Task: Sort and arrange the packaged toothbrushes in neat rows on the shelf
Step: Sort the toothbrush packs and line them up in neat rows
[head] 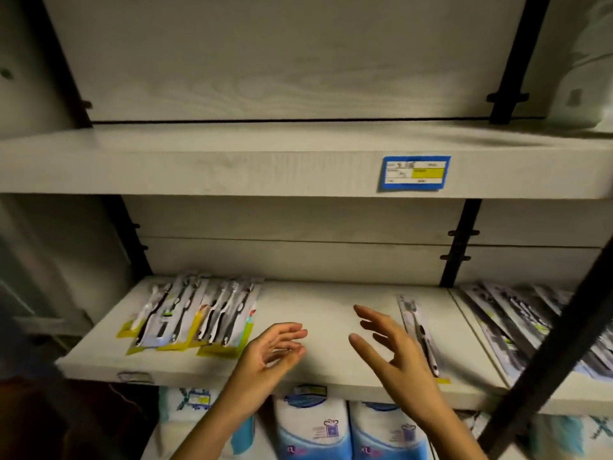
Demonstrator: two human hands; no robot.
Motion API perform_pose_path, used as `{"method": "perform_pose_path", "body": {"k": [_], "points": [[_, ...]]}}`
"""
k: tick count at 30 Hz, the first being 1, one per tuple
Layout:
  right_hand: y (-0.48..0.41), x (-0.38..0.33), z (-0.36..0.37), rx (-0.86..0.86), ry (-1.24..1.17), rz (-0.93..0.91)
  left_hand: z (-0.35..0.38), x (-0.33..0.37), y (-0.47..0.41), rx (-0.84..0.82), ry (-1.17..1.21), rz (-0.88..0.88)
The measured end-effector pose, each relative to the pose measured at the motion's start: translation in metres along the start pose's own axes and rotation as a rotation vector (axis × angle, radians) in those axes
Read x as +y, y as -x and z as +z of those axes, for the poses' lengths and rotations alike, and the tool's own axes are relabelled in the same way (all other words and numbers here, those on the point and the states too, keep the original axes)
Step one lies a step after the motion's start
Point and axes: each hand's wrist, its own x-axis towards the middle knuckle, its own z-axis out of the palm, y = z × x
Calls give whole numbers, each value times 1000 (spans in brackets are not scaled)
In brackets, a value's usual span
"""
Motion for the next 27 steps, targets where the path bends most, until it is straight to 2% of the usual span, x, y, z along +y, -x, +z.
{"method": "perform_pose_path", "body": {"k": [10, 18, 24, 27], "points": [[-43, -25, 104, -151, 89, -67, -99, -45, 7, 144, 25, -58], [-83, -50, 214, -106, 37, -19, -216, -90, -10, 198, 19, -104], [-94, -66, 268, -64, 16, 35, -277, -133, -31, 236, -125, -170], [-93, -67, 274, -16, 8, 77, -282, -145, -54, 271, -345, -218]]}}
